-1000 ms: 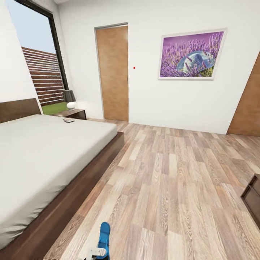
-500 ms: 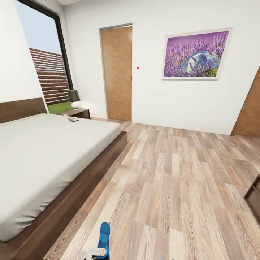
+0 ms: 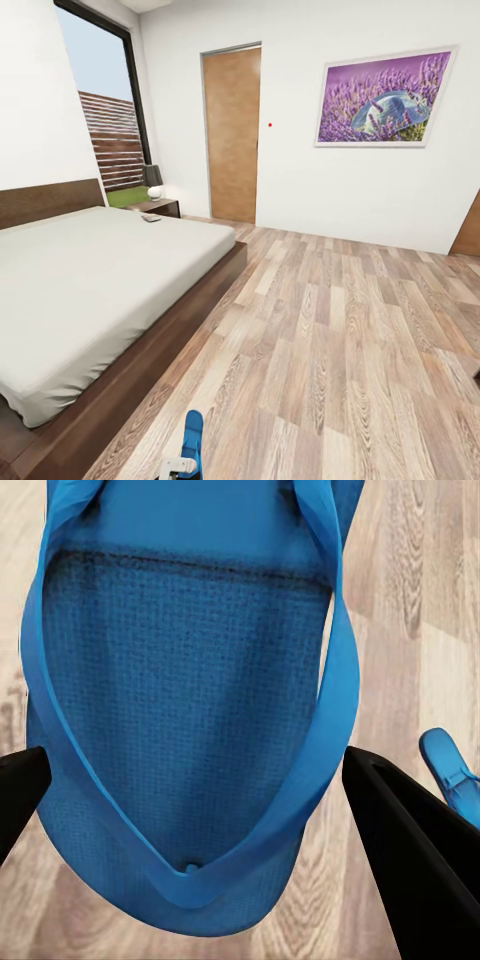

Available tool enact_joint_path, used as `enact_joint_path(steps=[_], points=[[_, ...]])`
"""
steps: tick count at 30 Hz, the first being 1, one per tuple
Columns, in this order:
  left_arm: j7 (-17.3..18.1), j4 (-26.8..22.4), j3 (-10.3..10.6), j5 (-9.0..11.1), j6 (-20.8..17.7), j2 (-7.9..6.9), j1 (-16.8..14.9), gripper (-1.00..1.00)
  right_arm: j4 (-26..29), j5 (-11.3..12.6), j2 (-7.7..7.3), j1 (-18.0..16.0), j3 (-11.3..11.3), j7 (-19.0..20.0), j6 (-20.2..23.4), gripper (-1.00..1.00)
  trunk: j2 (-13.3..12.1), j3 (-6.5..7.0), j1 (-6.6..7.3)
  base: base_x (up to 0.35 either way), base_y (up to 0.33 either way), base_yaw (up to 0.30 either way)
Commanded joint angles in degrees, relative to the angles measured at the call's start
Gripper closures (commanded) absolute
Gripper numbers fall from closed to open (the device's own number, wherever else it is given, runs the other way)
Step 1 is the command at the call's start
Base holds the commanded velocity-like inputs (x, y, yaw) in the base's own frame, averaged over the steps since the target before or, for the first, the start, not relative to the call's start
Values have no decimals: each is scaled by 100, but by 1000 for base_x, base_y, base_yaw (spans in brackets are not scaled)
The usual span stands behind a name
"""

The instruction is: In the bedroom, move the book from the bed onto either nightstand, and place the two sandals side by side next to the bed.

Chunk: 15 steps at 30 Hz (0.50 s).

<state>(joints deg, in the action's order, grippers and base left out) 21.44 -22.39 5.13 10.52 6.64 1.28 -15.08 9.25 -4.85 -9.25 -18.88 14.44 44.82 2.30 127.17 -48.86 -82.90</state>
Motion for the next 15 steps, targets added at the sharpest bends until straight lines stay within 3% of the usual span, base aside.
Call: enact_joint_path(steps=[1,10,12,13,15], points=[[-8,6,41,56,21,-5,-4,100,7,-51,2,-2,50,23,24,-100,2,-5,1,0,-81,4],[-6,6,41,60,21,-12,-4,100,16,-54,2,-2,57,-80,17,-100,2,-5,1,0,-14,1],[-2,3,41,63,21,-13,-4,100,36,-54,2,-2,72,-527,11,-100,2,-5,1,0,0,0],[2,0,41,64,21,-13,-4,100,58,-55,2,-2,79,-1151,9,-100,2,-5,1,0,0,0],[5,1,41,63,21,-14,-4,100,90,-61,4,-2,74,-1993,13,-100,2,-5,1,0,0,0]])
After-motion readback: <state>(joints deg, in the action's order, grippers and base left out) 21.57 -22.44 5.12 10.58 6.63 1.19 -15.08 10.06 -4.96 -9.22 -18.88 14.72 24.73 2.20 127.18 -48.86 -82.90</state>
